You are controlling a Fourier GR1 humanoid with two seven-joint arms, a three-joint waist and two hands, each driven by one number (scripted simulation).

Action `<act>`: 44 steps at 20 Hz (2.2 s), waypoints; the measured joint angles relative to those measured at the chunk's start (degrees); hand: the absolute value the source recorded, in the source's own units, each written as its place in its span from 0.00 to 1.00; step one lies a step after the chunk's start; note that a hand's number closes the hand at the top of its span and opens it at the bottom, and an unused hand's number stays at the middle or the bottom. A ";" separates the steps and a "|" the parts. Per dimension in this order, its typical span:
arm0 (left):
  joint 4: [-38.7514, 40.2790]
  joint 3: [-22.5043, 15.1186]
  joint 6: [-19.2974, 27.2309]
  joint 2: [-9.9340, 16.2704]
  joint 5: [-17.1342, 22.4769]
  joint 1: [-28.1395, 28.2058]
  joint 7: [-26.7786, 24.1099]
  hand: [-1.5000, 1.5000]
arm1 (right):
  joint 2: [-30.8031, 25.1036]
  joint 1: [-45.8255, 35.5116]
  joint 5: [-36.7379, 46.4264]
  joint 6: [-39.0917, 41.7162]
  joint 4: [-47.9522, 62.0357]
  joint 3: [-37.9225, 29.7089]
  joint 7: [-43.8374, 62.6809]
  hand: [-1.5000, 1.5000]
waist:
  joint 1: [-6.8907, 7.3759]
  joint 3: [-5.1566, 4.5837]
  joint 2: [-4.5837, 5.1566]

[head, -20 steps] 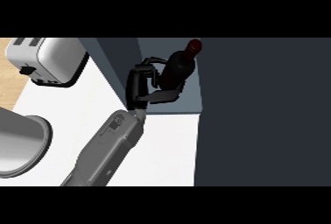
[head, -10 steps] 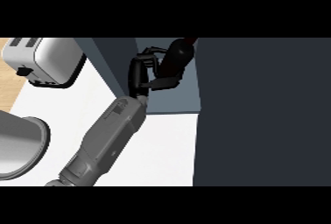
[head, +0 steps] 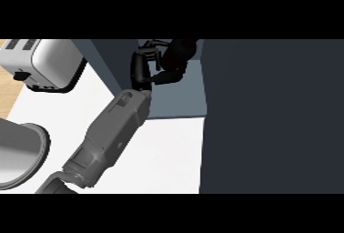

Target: Pick up the wine, place it into the cabinet and close the cabinet

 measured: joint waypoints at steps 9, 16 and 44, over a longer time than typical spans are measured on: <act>8.50 4.86 -2.31 -0.35 2.92 -5.87 -2.02 1.00 | 0.79 -0.72 -0.07 0.23 0.63 1.69 -0.76 0.00 | -0.56 -0.01 0.27; 11.67 8.72 -6.58 -0.29 6.01 -6.46 -3.61 1.00 | 0.44 -0.47 -0.36 0.30 0.41 1.08 -0.46 0.00 | -0.73 0.04 0.28; 22.23 10.13 -3.28 -0.23 1.69 -7.76 -8.76 0.00 | 0.84 -1.87 -0.47 -0.26 0.85 2.47 -0.68 0.00 | -1.88 0.13 0.73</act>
